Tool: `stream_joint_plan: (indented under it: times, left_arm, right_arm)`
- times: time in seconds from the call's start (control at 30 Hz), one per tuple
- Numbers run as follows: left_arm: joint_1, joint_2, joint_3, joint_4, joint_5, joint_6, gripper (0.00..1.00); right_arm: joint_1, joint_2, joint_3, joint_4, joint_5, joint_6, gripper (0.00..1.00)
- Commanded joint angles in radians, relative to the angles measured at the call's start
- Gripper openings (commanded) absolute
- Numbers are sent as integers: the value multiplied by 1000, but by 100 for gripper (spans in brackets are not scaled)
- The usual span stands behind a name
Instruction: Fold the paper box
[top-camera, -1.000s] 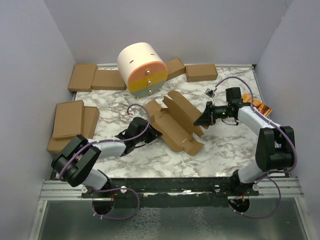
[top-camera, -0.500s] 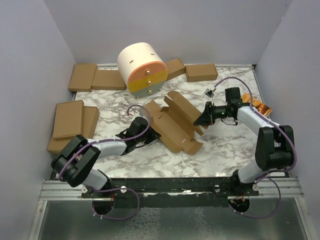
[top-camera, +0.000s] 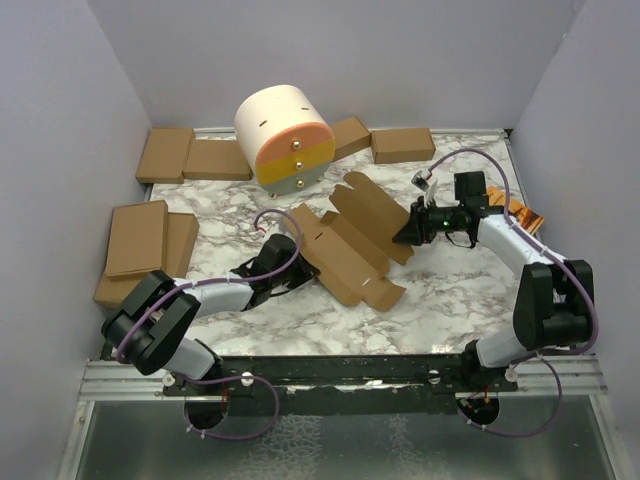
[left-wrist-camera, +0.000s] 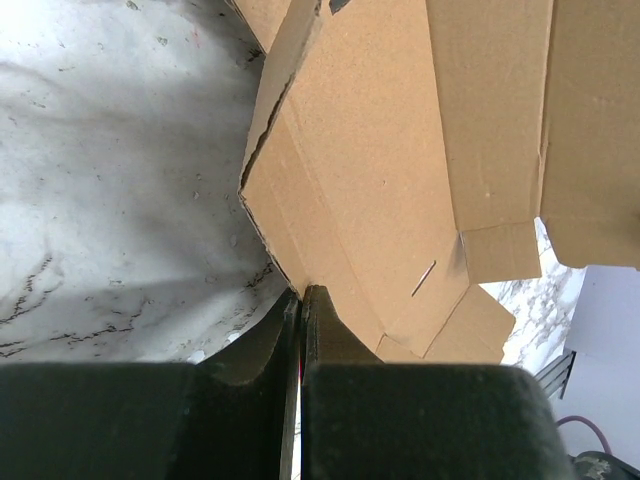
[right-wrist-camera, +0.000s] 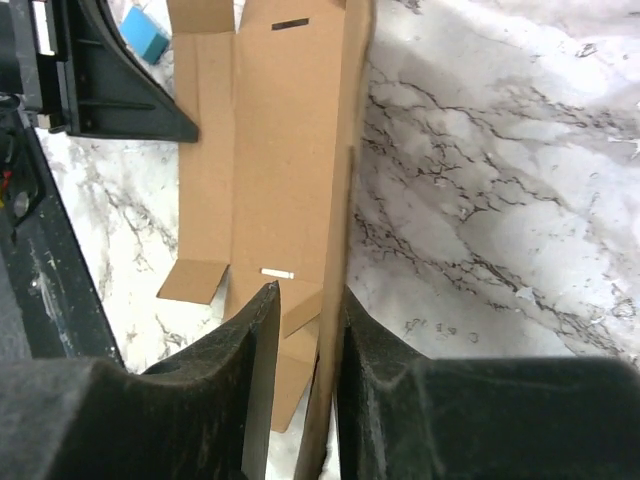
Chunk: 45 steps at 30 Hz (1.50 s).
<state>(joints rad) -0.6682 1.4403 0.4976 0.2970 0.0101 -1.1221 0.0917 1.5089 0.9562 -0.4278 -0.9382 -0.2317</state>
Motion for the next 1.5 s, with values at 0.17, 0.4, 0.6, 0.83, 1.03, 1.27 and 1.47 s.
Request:
stream_joint_plan:
  times: [0.17,0.4,0.6,0.83,1.03,1.27,1.47]
  left_arm:
    - [-1,-17,10,-49,-44,37,0]
    - [-1,-16,8,-42,-43,37,0]
    - [-1,-20,5,-43,-44,32,0]
    - [-1,-32,7,-55,-61,21,0]
    - [-1,-24,14,-55,-65,19,0]
    - [-1,-10,29,-59,-70,17,0]
    - [-1,2,38,-64,-71,11,0]
  right_arm:
    - [2,41,24,94,29,31,20]
    - [3,79,26,127,7,54,20]
    - [3,70,16,160,-21,80,5]
    - [3,36,-19,151,-167,113,1]
    - [23,49,-41,130,-247,150,1]
    - [59,101,-78,174,-214,210,1]
    - [109,134,-103,223,-215,258,1]
